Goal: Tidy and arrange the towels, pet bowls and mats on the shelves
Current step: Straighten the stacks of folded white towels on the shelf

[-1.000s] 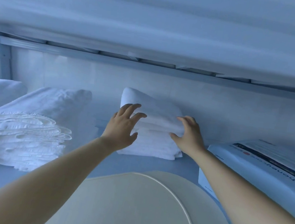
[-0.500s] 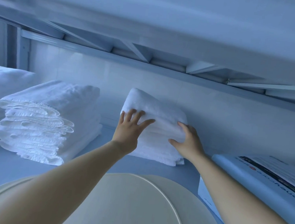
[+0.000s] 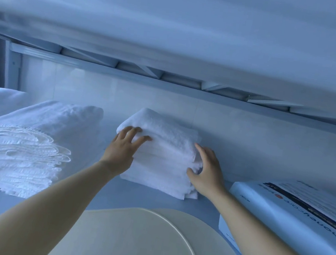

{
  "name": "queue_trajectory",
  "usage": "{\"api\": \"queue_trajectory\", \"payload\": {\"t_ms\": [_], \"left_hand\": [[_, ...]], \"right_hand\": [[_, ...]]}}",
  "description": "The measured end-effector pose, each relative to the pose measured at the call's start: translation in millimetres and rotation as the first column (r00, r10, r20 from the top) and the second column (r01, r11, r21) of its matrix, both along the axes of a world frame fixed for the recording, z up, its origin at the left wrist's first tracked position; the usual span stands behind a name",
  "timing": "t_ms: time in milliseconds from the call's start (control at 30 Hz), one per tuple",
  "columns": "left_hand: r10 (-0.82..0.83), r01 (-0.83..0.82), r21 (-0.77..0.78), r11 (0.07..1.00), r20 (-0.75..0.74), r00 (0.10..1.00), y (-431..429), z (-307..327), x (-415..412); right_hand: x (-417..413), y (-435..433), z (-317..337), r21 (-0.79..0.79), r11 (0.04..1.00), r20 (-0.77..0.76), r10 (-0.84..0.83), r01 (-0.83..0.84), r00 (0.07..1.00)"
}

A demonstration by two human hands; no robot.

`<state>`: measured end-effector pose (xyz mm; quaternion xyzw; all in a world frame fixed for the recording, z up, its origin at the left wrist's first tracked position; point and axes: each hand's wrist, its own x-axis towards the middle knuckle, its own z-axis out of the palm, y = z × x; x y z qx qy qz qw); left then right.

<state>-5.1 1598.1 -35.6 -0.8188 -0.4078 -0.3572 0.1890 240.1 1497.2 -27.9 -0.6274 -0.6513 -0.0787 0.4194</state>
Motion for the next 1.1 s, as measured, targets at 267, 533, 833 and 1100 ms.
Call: {"api": "queue_trajectory", "payload": {"t_ms": [267,533,833,1100], "left_hand": [[-0.103,0.115,-0.109,0.987,0.104,0.989,-26,-8,20],[-0.215,0.251,-0.142,0.957,0.232,0.949,-45,-11,28],[-0.219,0.256,-0.178,0.950,0.203,0.954,-62,-21,48],[-0.207,0.288,-0.213,0.934,0.337,0.919,-57,-23,38]], "right_hand": [[-12,1,-5,-0.237,0.967,-0.374,-0.002,-0.094,0.927],[-30,-21,-12,-0.182,0.968,-0.436,0.075,-0.170,0.897],[-19,-25,4,-0.247,0.953,-0.499,0.032,-0.177,0.866],[-46,-28,-9,-0.185,0.916,-0.592,0.186,-0.357,0.784]]}}
